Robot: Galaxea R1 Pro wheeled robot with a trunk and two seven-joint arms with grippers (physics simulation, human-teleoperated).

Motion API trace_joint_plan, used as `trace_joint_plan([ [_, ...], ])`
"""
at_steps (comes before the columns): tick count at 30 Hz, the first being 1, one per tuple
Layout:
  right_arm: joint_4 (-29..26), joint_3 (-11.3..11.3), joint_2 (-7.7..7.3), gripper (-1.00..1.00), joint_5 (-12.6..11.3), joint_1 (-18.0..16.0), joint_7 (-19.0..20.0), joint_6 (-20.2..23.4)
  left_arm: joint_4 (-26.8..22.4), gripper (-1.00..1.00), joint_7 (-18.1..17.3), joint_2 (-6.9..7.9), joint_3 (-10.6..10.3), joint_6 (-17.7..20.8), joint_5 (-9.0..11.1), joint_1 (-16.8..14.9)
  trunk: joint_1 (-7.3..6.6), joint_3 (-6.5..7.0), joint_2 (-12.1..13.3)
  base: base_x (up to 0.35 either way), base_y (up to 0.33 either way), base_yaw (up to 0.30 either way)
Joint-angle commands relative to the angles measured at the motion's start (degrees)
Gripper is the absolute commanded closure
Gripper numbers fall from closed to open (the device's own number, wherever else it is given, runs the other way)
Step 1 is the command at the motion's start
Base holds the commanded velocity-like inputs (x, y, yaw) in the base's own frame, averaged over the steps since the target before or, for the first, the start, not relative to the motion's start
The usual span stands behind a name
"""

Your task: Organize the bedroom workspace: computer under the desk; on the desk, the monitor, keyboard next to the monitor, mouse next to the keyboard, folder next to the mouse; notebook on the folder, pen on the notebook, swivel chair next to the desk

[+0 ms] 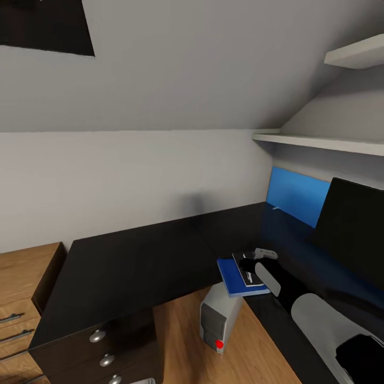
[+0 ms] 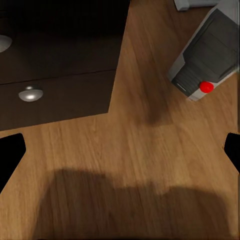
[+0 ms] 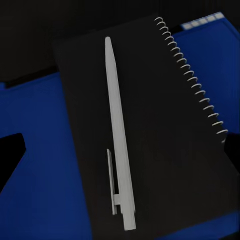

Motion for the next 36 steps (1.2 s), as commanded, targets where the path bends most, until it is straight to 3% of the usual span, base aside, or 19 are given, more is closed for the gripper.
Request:
trace_joint_plan([
  [1,-0.3,0.5,-0.09,-1.00,-0.6,0.0,-0.5,0.1,-0.1,-1.00,0.4,0.07,-0.3,0.2,0.4,0.0,-0.22,0.13,0.4,0.000,0.000,0.000],
  [16,-6.4,0.3,-0.22,-1.00,-0.6,0.1,-0.6,-0.4,4.7,-1.00,0.5,-0.04,-0.5,0.3,0.5,0.0,-3.52,2.82,6.4,0.000,0.000,0.000],
  [25,-16.4,0.2,-0.52,-1.00,-0.7,1.2,-1.5,0.1,6.6,-1.00,0.7,-0.02,-0.4,0.4,0.5,0.0,-5.49,4.44,10.0,0.000,0.000,0.000],
  [29,-21.7,0.2,-0.50,-1.00,-1.1,3.0,-2.3,1.3,6.6,-1.00,0.6,0.05,-0.3,0.3,0.4,0.0,-5.49,4.44,10.0,0.000,0.000,0.000],
  [36,-23.8,0.3,-0.39,-1.00,-1.3,3.6,-2.5,2.9,6.7,-1.00,0.5,0.14,-0.2,0.3,0.4,0.0,-5.49,4.44,10.0,-0.002,0.000,0.000],
])
